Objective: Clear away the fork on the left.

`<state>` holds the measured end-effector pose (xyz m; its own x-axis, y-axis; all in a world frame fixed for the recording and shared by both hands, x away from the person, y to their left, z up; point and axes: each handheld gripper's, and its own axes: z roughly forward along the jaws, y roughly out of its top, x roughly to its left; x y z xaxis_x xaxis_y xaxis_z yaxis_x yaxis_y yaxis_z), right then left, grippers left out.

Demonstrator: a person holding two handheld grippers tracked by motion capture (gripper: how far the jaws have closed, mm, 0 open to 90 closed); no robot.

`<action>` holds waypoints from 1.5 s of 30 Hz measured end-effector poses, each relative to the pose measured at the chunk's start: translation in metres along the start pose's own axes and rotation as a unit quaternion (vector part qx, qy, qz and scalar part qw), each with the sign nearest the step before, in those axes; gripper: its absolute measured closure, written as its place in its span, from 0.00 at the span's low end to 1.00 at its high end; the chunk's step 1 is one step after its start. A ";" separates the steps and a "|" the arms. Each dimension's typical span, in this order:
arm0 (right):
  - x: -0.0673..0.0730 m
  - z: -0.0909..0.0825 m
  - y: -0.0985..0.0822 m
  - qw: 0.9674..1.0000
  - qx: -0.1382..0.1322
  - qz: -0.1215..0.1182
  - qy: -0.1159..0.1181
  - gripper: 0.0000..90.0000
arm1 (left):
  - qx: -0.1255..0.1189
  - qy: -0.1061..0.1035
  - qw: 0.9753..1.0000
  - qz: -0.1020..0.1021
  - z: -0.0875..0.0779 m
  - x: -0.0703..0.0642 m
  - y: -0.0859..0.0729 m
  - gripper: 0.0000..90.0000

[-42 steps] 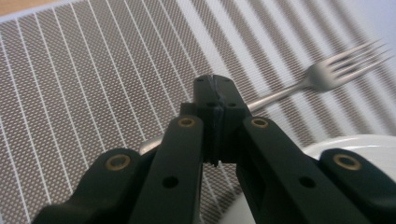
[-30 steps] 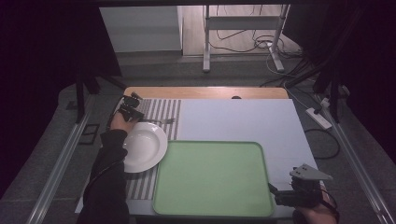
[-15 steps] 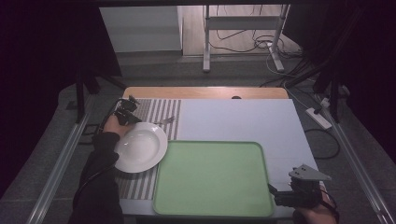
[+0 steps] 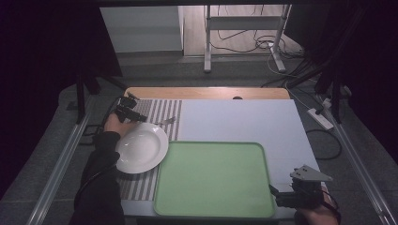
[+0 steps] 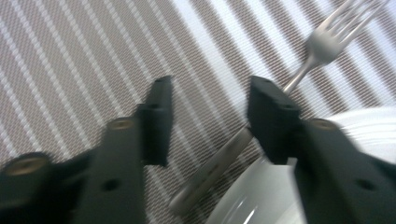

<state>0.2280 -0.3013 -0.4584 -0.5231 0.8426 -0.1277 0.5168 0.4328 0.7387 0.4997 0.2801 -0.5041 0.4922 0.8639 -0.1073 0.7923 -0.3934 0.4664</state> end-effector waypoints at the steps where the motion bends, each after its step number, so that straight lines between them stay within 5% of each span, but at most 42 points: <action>1: 0.000 0.000 0.000 1.000 0.000 -0.001 0.000 0.00 | -0.005 -0.005 1.000 0.004 0.002 -0.002 0.001 0.36; 7: 0.000 0.000 0.000 1.000 0.001 -0.002 0.001 0.00 | -0.019 -0.027 0.999 0.036 0.015 -0.018 0.009 0.13; 11: 0.001 0.000 0.000 1.000 0.001 -0.002 0.001 0.00 | -0.007 -0.031 0.998 0.047 0.024 -0.024 0.013 0.03; 26: 0.000 0.000 0.000 1.000 -0.003 -0.004 -0.001 0.00 | 0.038 0.002 0.998 0.058 0.045 -0.031 0.024 0.01; 34: 0.001 0.000 0.000 1.000 0.000 -0.006 -0.001 0.00 | 0.030 -0.003 0.998 0.054 0.030 -0.014 0.016 0.33; 35: 0.001 0.000 0.000 1.000 0.000 -0.006 -0.001 0.00 | 0.028 -0.006 0.998 0.057 0.028 -0.012 0.014 0.45; 41: 0.001 0.000 0.000 1.000 0.000 -0.007 -0.001 0.00 | 0.026 -0.011 0.998 0.058 0.018 0.004 0.000 0.74; 45: 0.001 0.000 0.000 1.000 0.001 -0.006 -0.001 0.00 | 0.014 -0.011 0.998 0.054 0.016 0.007 -0.007 0.85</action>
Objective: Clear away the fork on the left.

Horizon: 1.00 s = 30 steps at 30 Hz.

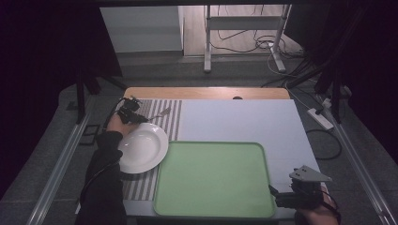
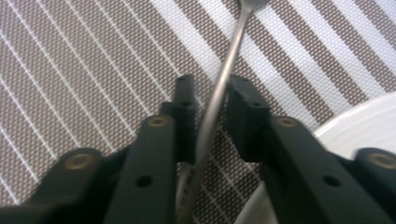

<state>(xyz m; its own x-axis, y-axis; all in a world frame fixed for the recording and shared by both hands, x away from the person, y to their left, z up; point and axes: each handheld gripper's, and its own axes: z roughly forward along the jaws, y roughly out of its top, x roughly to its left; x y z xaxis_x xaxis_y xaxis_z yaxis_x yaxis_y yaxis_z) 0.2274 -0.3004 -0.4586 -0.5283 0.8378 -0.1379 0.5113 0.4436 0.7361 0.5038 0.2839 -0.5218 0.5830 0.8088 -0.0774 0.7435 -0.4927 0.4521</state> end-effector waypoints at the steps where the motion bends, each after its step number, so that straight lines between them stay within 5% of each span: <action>1: 0.000 0.000 0.000 1.000 0.000 -0.001 0.000 0.00 | 0.001 0.000 1.000 0.005 0.000 -0.001 0.000 0.86; 3: 0.000 0.000 0.000 1.000 0.001 -0.001 0.000 0.00 | 0.008 -0.010 1.000 0.016 -0.001 -0.002 0.001 0.89; 8: 0.000 0.000 0.000 1.000 0.001 0.000 0.000 0.00 | -0.003 -0.021 1.000 0.004 -0.001 0.001 -0.003 0.93; 13: 0.000 0.000 0.000 1.000 0.001 0.003 -0.001 0.00 | 0.000 -0.004 1.000 -0.001 -0.006 0.006 -0.005 0.93; 23: 0.000 0.000 0.000 1.000 -0.001 0.003 -0.001 0.00 | -0.008 0.026 0.999 -0.027 -0.044 0.024 -0.019 0.93; 30: 0.000 0.000 0.000 1.000 0.000 0.000 -0.001 0.00 | -0.017 0.015 0.999 -0.034 -0.065 0.020 -0.026 0.92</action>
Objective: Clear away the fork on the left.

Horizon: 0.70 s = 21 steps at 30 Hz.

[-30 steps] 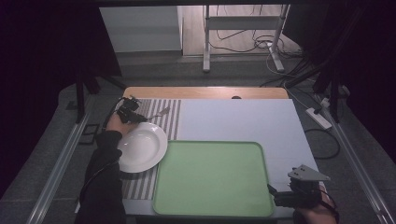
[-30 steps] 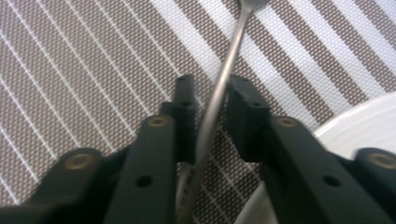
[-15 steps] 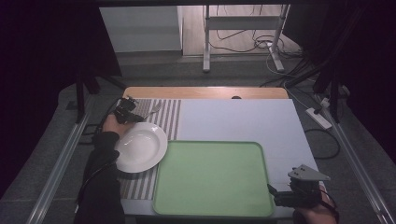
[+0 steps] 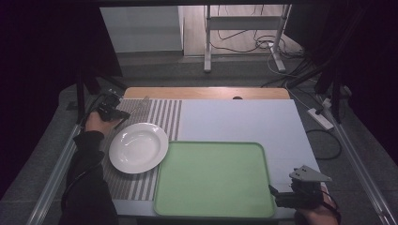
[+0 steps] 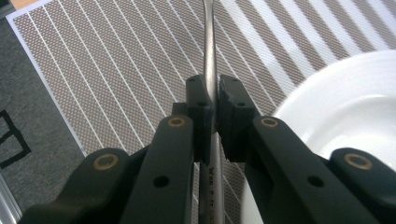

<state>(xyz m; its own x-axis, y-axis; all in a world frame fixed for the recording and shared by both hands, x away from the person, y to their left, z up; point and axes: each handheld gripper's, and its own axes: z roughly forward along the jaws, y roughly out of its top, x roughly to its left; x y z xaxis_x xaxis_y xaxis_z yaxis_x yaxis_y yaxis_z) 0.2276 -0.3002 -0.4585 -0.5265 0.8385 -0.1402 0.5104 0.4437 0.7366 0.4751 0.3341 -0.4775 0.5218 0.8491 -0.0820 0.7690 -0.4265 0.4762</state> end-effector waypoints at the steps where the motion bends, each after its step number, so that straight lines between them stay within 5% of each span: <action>1: 0.000 0.000 0.000 1.000 0.000 0.000 0.000 0.00 | -0.001 -0.002 1.000 0.004 -0.002 -0.002 -0.001 0.93; 21: 0.001 0.000 0.000 1.000 -0.001 -0.002 -0.001 0.00 | -0.034 -0.058 0.998 0.008 -0.008 -0.065 -0.032 0.92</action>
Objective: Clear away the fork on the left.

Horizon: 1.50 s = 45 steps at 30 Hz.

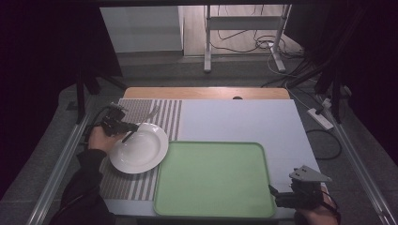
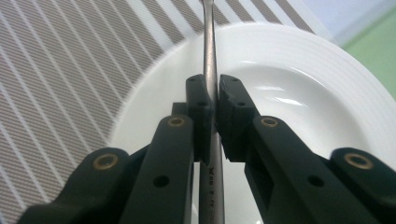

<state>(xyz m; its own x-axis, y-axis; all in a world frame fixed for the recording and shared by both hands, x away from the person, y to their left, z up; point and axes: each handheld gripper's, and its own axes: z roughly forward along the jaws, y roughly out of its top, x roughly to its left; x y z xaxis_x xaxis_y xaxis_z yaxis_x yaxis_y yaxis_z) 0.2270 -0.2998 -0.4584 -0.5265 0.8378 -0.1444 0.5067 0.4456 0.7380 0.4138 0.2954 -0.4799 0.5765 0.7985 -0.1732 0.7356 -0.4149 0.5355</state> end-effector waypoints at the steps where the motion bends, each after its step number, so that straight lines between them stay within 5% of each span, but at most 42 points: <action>1: 0.000 0.000 0.000 1.000 0.000 0.000 0.000 0.00 | -0.001 -0.003 1.000 0.001 -0.001 -0.004 -0.002 0.92; 13: 0.001 0.000 0.000 1.000 -0.005 -0.005 0.000 0.00 | -0.004 -0.032 0.999 0.011 -0.001 -0.053 -0.022 0.92; 17: 0.001 -0.001 0.000 1.000 -0.007 -0.008 0.003 0.00 | 0.004 -0.021 0.999 0.025 -0.003 -0.073 -0.026 0.92; 25: 0.002 -0.001 0.000 1.000 -0.007 -0.009 0.002 0.00 | 0.001 -0.037 0.999 0.034 -0.001 -0.110 -0.031 0.92; 34: 0.002 -0.001 0.000 1.000 -0.006 -0.011 0.001 0.00 | 0.019 -0.050 0.998 0.029 0.017 -0.145 -0.035 0.92; 45: 0.002 -0.001 0.000 1.000 -0.005 -0.012 0.001 0.00 | 0.055 -0.063 0.995 0.059 0.041 -0.184 -0.035 0.92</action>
<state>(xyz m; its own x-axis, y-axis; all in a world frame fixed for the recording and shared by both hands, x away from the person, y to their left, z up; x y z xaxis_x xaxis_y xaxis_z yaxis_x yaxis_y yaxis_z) 0.2257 -0.2981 -0.4580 -0.5395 0.8266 -0.1600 0.4869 0.4614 0.7417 0.2967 0.1448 -0.5004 0.6957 0.6838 -0.2198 0.6910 -0.5535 0.4649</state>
